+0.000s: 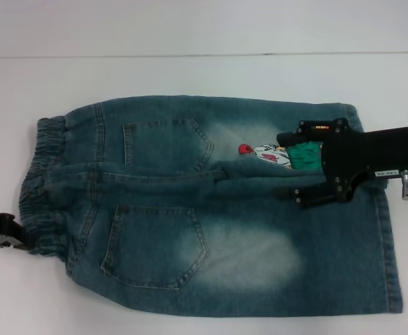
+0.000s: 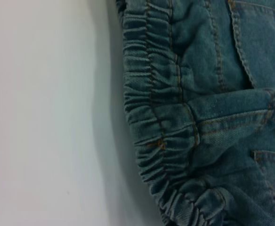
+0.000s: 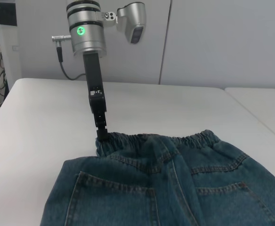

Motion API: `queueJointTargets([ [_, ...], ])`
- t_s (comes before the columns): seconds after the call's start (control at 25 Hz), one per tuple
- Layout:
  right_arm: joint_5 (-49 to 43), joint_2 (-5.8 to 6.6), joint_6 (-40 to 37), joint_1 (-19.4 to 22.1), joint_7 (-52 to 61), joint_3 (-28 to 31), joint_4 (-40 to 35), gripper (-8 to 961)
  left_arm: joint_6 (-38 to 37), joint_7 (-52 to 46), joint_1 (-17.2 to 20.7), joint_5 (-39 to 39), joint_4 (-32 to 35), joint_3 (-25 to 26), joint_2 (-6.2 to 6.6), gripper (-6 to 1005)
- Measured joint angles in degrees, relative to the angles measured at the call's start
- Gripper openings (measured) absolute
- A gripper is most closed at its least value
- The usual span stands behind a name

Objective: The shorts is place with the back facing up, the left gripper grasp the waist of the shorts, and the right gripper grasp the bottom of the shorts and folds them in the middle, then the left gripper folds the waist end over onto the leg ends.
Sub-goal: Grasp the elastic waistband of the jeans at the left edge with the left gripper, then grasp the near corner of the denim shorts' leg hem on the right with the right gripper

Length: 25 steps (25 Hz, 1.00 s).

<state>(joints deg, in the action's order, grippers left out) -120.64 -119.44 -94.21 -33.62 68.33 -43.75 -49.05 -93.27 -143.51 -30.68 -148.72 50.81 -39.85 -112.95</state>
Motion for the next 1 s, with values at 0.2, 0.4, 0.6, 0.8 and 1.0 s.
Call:
queueJointTargets([
  [0.2, 1.2, 0.01, 0.0, -0.6, 1.5, 0.3, 0.7, 891, -0.6, -0.1, -0.1, 0.6, 1.0, 0.9, 0.07, 51],
  [0.4, 2.1, 0.37, -0.2, -2.6, 11.4, 0.1, -1.3, 885, -1.6, 0.1, -1.0, 0.7, 2.6, 3.9, 0.32, 30],
  [0.6, 1.5, 1.68, -1.2, -3.9, 26.6, -0.3, -6.8, 880, -1.6, -0.1, -2.2, 0.7, 3.7, 6.8, 0.59, 32],
  [0.8, -4.0, 4.12, -5.3, -4.5, 30.9, -1.1, -10.9, 881, -0.9, 0.0, -2.7, 0.7, 3.8, 7.6, 0.57, 34],
  [1.0, -10.4, 6.22, -11.5, -4.7, 26.2, -1.3, -10.5, 882, -0.2, 0.0, -2.9, 0.7, 4.5, 8.2, 0.65, 36],
])
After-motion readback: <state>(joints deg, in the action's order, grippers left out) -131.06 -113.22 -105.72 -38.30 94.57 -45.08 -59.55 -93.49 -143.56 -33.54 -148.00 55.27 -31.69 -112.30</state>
